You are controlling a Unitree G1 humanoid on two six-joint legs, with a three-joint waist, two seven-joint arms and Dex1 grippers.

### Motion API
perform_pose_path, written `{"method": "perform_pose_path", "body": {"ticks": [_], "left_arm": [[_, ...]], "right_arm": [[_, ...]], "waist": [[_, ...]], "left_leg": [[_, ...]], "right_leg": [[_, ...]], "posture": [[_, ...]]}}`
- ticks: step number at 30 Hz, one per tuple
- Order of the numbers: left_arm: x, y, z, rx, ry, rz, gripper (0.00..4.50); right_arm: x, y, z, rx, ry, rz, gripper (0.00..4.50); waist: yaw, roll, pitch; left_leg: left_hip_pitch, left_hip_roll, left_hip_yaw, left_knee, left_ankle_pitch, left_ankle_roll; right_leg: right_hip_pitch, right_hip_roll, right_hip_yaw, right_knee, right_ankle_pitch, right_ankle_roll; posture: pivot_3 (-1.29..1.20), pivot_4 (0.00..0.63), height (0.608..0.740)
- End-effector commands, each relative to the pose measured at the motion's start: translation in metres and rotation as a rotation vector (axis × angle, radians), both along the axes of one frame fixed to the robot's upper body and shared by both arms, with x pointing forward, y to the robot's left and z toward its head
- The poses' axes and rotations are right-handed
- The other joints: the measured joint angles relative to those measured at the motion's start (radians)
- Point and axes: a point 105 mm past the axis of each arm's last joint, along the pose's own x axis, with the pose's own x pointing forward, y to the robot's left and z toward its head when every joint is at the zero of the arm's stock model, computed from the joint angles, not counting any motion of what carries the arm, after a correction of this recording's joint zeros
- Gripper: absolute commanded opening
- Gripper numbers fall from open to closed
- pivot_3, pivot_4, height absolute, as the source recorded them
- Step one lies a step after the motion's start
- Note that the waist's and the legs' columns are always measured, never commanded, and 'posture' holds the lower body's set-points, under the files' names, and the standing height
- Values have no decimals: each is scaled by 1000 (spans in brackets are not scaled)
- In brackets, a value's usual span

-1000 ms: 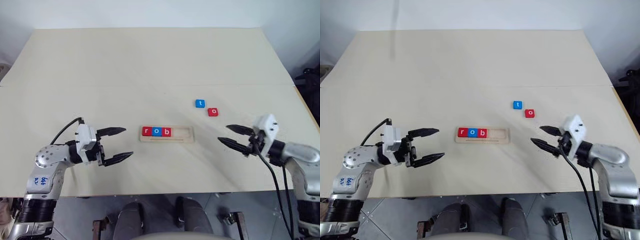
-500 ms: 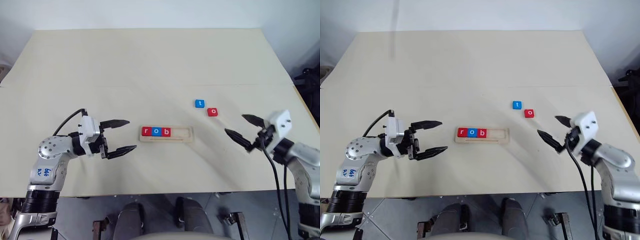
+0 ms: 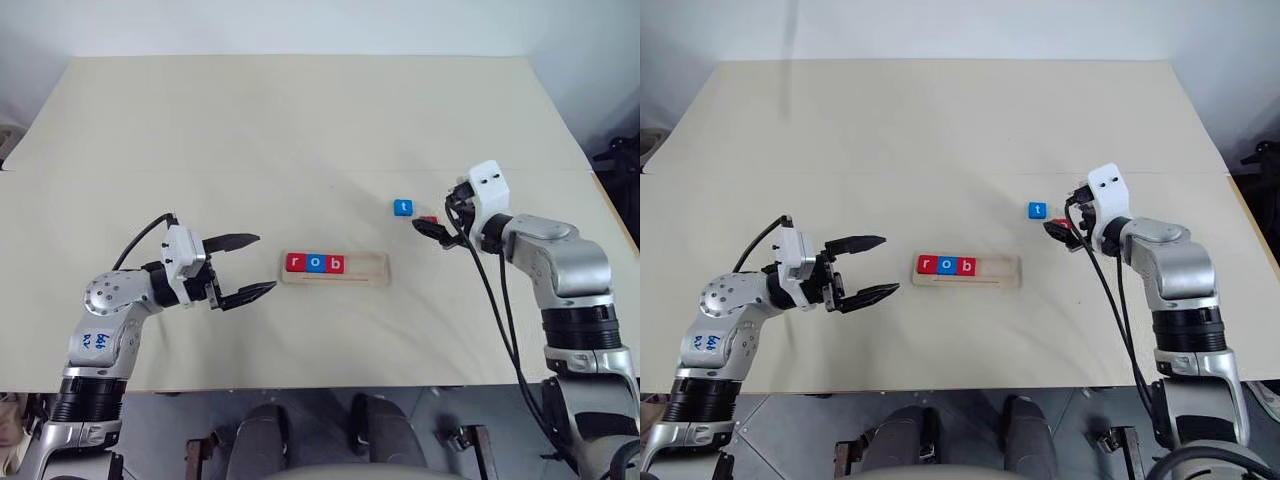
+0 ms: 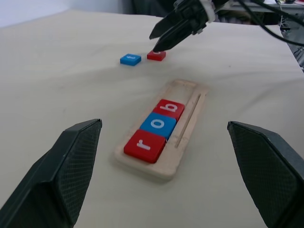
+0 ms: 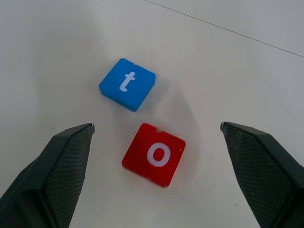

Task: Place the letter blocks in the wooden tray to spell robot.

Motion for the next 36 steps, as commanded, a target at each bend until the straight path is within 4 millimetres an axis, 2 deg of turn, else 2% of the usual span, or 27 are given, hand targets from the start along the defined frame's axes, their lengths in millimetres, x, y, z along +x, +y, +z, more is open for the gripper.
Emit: {"method": "perform_pose_path", "body": {"ticks": [1, 12, 19, 23, 28, 32, 36], "left_arm": [[-5, -7, 7, -1, -36, -17, 4500], [-7, -6, 10, 3, -34, -13, 4500], [-9, -7, 9, 1, -27, -14, 4500], [-9, -7, 11, 1, -30, -14, 4500], [-8, -7, 11, 1, -30, -16, 4500], [-7, -11, 10, -4, -20, -40, 4500], [-4, -16, 8, -3, -7, -81, 4500]], "right_arm": [[4, 1, 10, -3, -28, -24, 4458], [-3, 1, 7, 4, 36, -109, 4458], [-7, 7, -9, 38, 79, -153, 4458], [-6, 8, -13, 46, 87, -187, 3233], [-7, 6, -14, 55, 88, -212, 1469], [-12, -3, -7, 58, 64, -247, 1469], [-35, -7, 0, 61, 65, -248, 1469]], "waist": [[1, 0, 0], [0, 0, 0], [-1, 0, 0], [-1, 0, 0], [-1, 0, 0], [0, 0, 0], [5, 0, 0]], "left_leg": [[0, 0, 0, 0, 0, 0], [-1, 0, 0, 0, 0, 0], [-1, 0, 0, 0, 0, 0], [-1, 0, 0, 0, 0, 0], [-1, 0, 0, 0, 0, 0], [-1, 0, 0, 0, 0, 0], [-3, 0, -1, 0, 0, 0]], "right_leg": [[0, 0, 0, 0, 0, 0], [-1, 0, 0, 0, 0, 0], [-1, 0, 0, 0, 0, 0], [-1, 0, 0, 0, 0, 0], [-1, 0, 0, 0, 0, 0], [-1, 0, 0, 0, 0, 0], [-1, 0, -1, -1, 0, 0]], "posture": [[0, 150, 740], [0, 150, 740], [0, 150, 740], [0, 150, 740], [0, 150, 740], [0, 150, 740], [0, 150, 740]]}}
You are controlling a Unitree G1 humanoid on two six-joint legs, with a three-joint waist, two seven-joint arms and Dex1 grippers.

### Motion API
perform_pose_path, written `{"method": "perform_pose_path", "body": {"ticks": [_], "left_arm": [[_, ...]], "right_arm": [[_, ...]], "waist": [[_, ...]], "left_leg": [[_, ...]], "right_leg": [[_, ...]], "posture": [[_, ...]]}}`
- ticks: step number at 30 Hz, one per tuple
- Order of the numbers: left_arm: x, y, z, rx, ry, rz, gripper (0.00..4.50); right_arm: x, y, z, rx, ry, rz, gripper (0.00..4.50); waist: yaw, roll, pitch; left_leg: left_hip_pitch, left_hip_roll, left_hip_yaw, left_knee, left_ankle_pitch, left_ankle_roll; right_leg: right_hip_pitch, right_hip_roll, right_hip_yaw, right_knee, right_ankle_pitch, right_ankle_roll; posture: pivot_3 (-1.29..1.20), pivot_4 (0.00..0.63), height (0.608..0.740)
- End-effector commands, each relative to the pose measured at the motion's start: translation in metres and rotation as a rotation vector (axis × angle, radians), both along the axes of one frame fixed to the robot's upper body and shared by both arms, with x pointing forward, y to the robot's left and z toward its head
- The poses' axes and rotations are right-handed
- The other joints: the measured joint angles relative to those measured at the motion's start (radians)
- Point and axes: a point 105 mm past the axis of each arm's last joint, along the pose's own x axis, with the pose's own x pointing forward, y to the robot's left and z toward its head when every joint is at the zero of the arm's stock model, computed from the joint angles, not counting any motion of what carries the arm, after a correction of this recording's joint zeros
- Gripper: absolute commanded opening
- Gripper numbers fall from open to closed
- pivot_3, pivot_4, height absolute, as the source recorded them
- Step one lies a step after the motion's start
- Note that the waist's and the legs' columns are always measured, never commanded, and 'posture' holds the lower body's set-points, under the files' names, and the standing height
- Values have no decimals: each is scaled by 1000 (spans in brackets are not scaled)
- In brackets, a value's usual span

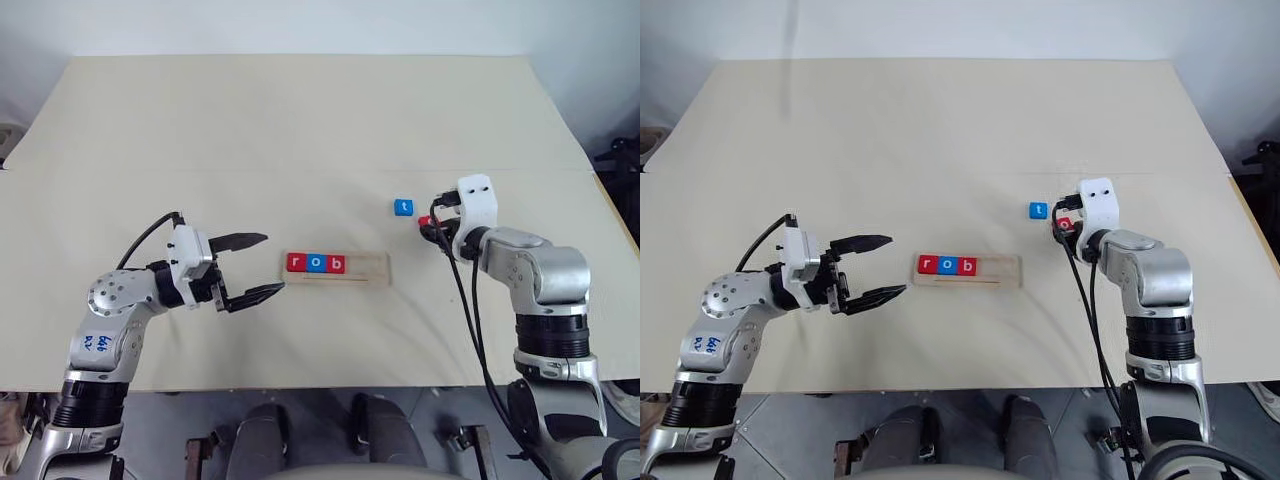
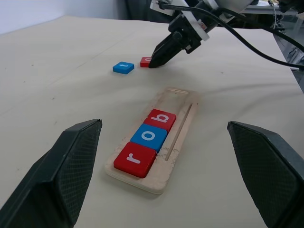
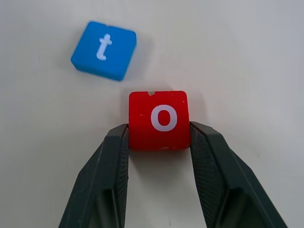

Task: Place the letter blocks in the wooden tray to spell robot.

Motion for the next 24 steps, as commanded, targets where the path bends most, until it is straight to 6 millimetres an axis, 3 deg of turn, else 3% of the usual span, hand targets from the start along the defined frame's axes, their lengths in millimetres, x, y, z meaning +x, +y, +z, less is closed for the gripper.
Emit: {"method": "perform_pose_path", "body": {"ticks": [1, 7, 13, 17, 21, 24], "left_arm": [[2, -6, 4, -8, -7, -46, 4500], [7, -9, 3, -8, 4, -86, 4500], [9, -9, 3, 0, 5, -107, 4500], [9, -9, 5, 2, -4, -105, 4500], [6, -6, 6, 2, -8, -93, 4500], [4, -4, 5, 1, -14, -77, 4500]], "right_arm": [[-20, -6, 20, 3, -47, -8, 1469], [-63, -2, 5, 25, 28, -27, 1469], [-82, 12, -11, 89, 80, -18, 1469], [-86, 21, -14, 124, 107, 58, 2861], [-83, 13, -3, 69, 119, 171, 4267], [-75, 3, 9, -13, 88, 286, 4463]], "waist": [[-1, 0, 0], [-4, 0, 0], [-4, 0, 0], [-4, 0, 0], [-4, 0, 0], [-4, 0, 0]], "left_leg": [[0, 0, 0, 0, 0, 0], [0, 0, -1, 0, 0, 0], [0, 0, -1, 0, 0, 0], [0, 0, -2, 0, 0, 0], [0, 0, -2, 0, 0, 1], [0, -1, -2, 0, -1, 1]], "right_leg": [[0, 0, 0, 0, 0, 0], [0, 0, 0, 0, 0, 0], [0, 0, 0, 0, 0, 0], [0, 0, -1, -1, 0, 0], [1, 0, -1, -1, 0, 0], [1, 0, 0, -2, 0, 0]], "posture": [[0, 150, 740], [0, 150, 740], [0, 150, 740], [0, 150, 740], [0, 150, 740], [0, 150, 740]]}}
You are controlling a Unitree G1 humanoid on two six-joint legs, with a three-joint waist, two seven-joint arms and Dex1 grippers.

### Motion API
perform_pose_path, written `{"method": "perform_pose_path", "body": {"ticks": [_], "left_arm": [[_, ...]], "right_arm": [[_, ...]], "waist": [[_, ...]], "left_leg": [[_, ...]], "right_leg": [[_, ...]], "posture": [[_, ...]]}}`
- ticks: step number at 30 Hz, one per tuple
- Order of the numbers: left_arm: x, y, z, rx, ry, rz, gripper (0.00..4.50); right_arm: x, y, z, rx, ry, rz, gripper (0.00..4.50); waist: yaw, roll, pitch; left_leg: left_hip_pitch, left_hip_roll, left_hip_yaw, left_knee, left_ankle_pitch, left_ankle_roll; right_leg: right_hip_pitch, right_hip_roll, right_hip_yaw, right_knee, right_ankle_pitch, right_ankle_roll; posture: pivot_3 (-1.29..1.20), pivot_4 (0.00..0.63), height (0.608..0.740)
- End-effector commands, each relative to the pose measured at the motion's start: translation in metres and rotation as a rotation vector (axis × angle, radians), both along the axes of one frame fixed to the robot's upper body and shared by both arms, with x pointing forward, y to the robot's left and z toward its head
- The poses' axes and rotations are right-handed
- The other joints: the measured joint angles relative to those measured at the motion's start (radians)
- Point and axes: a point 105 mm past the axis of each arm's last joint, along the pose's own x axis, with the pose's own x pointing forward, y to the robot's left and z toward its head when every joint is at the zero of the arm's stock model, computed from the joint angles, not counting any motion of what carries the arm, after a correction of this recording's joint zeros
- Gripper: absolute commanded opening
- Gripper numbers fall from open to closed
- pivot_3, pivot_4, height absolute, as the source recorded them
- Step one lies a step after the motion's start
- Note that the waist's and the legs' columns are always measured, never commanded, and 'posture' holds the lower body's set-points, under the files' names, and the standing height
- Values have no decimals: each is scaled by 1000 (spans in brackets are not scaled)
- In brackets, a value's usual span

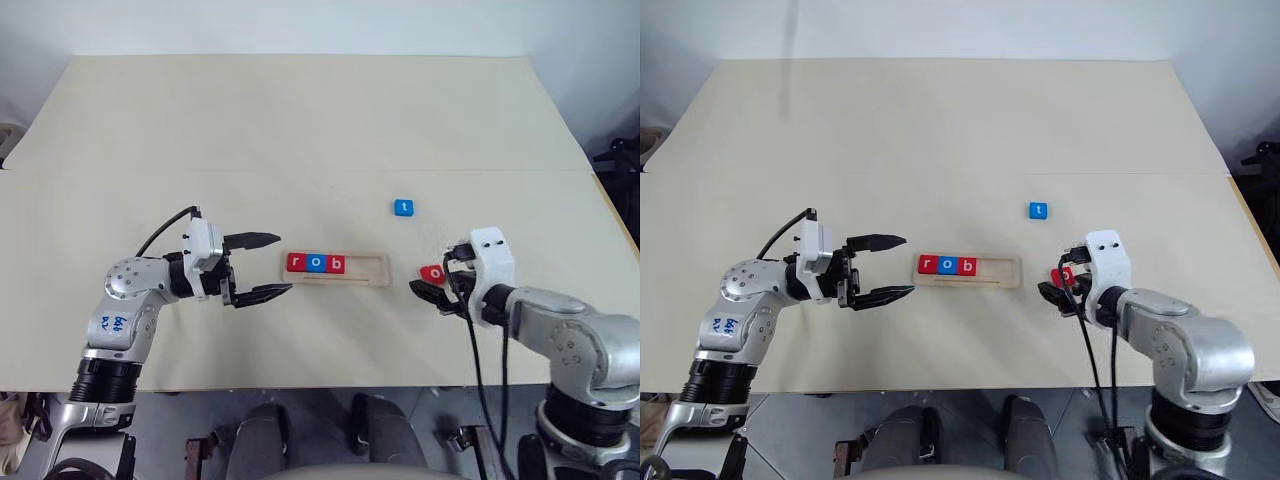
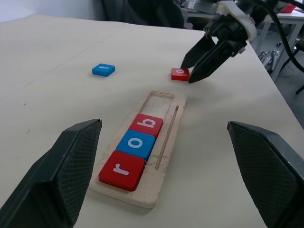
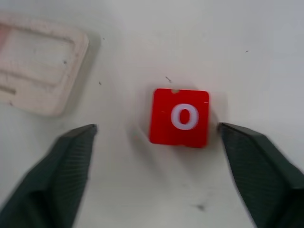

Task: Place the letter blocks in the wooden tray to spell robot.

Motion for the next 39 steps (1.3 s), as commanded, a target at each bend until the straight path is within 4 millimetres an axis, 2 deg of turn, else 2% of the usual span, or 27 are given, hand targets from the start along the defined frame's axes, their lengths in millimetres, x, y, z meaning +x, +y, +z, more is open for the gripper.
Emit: {"method": "perform_pose_path", "body": {"ticks": [1, 3, 9, 13, 19, 22, 27, 30, 39], "left_arm": [[-4, 4, 9, -4, -51, 21, 4500], [-6, 5, 9, -5, -55, 27, 4500], [-15, 1, 10, 9, -70, -14, 4500], [-23, -4, 9, 39, -69, -74, 4500], [-24, -5, 11, 38, -77, -68, 4500], [-25, -4, 12, 34, -79, -54, 4500], [-26, 0, 12, 31, -76, -27, 4500], [-25, 1, 12, 29, -76, -18, 4500], [-22, 1, 12, 27, -79, -3, 4500]], "right_arm": [[7, -1, 18, -50, -79, 194, 4463], [9, -1, 20, -116, -114, 384, 4463], [8, -6, 9, -238, -147, 814, 4463], [35, -18, 2, -341, -165, 897, 4463], [47, -16, -8, -357, -161, 991, 4463], [40, -14, -11, -321, -110, 1048, 3910], [31, -14, -11, -305, -68, 1097, 2377], [33, -5, -3, -299, -111, 1106, 1463], [43, 60, 39, -190, -211, 1100, 1466]], "waist": [[0, 0, 0], [0, 0, 0], [0, -1, 0], [-4, 0, 1], [0, 0, 1], [1, 0, 1], [1, 0, 1], [2, 0, 1], [-1, 1, 1]], "left_leg": [[0, 0, 0, 0, 0, 0], [0, 0, 0, 0, 0, 0], [1, 0, 1, 0, 0, 0], [1, 0, 2, 1, 0, 0], [2, 0, 2, 1, 1, -1], [2, 0, 2, 2, 1, -1], [2, 0, 2, 2, 1, -1], [2, 0, 2, 2, 1, -1], [2, 0, 2, 2, 1, -1]], "right_leg": [[0, 0, 0, 0, 0, 0], [0, 0, 0, 0, 0, 0], [1, 0, 0, -1, 0, 1], [1, 0, 1, -1, 1, 1], [1, 0, 0, 0, 0, 1], [2, 0, 0, 0, 1, 1], [2, 0, 0, 0, 1, 1], [2, 0, 0, 0, 1, 1], [0, 0, 0, 2, 1, 1]], "posture": [[0, 150, 740], [0, 150, 740], [0, 150, 740], [0, 150, 740], [0, 150, 740], [0, 150, 740], [0, 150, 740], [0, 150, 740], [0, 150, 740]]}}
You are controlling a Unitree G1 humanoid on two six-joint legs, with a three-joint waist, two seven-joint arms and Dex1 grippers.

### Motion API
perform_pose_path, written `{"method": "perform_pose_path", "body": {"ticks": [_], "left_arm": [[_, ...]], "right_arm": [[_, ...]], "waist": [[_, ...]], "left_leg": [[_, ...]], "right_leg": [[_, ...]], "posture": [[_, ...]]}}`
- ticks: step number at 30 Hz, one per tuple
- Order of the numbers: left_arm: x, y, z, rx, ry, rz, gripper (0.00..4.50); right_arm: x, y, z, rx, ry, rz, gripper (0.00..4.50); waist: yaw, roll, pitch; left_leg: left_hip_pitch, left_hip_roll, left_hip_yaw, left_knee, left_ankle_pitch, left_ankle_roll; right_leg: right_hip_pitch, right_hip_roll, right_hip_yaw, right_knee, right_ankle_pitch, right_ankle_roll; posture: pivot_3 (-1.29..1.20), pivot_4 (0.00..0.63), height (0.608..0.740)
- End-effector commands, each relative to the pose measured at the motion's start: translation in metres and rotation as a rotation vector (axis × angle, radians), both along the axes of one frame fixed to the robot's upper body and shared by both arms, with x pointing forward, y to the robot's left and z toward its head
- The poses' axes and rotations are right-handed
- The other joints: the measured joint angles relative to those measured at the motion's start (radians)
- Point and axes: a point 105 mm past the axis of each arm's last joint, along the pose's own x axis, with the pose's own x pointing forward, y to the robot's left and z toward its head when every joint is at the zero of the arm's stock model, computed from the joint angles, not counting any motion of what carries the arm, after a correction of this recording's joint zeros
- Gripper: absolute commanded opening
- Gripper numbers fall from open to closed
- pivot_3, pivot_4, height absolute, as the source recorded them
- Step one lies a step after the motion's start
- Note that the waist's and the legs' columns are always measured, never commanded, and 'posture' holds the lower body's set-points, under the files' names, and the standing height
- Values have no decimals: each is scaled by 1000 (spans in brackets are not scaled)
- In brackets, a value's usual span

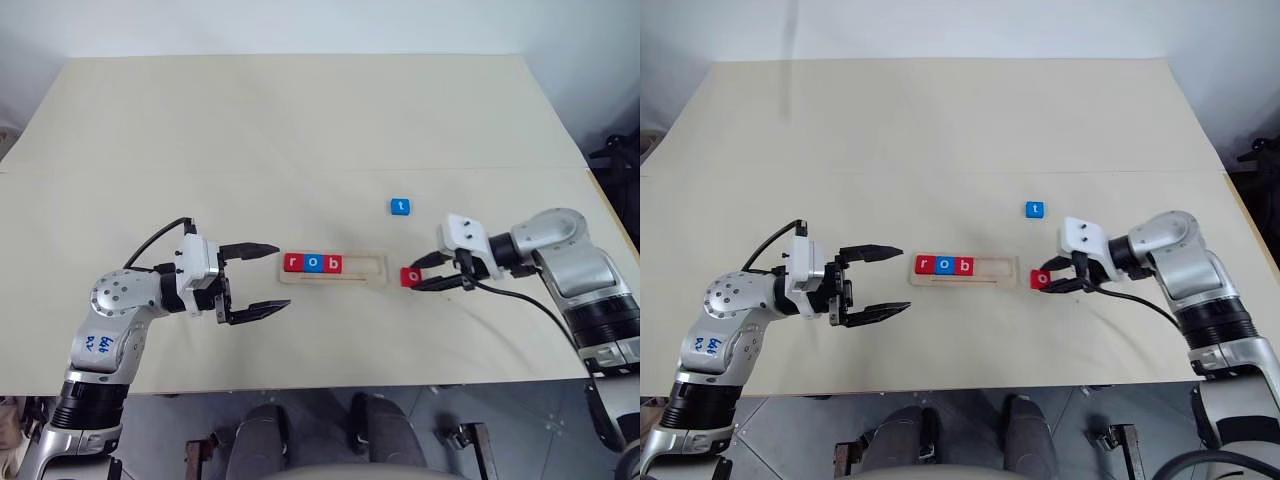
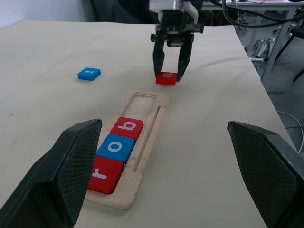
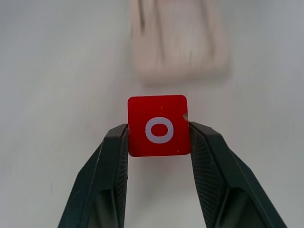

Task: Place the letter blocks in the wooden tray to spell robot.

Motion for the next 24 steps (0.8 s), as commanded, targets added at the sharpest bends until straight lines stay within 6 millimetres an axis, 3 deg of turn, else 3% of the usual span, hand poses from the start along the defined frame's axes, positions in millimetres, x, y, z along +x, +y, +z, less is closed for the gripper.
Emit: {"method": "perform_pose_path", "body": {"ticks": [1, 8, 19, 24], "left_arm": [[-1, 1, 9, -11, -37, 5, 4500], [-2, -2, 5, -12, -8, 2, 4500], [-6, 2, 4, -17, -15, 36, 4500], [-5, 3, 4, -19, -20, 49, 4500]], "right_arm": [[4, 24, 23, 41, -38, 2, 1466], [15, 53, 15, 11, -45, 6, 1466], [20, 64, -6, -30, -71, 14, 1466], [18, 65, -8, -23, -59, 25, 3105]], "waist": [[2, 0, 0], [3, 0, 0], [1, 0, 0], [1, 0, 0]], "left_leg": [[0, 0, 0, 0, 0, 0], [-1, 0, 0, 0, 0, 0], [-1, 0, 0, 0, 0, 0], [-1, 0, 0, 0, 0, 0]], "right_leg": [[0, 0, 0, 0, 0, 0], [0, 0, 0, -1, 0, 0], [0, 0, 0, 0, 0, 0], [0, 0, 0, 0, 0, 0]], "posture": [[0, 150, 740], [0, 150, 740], [0, 150, 740], [0, 150, 740]]}}
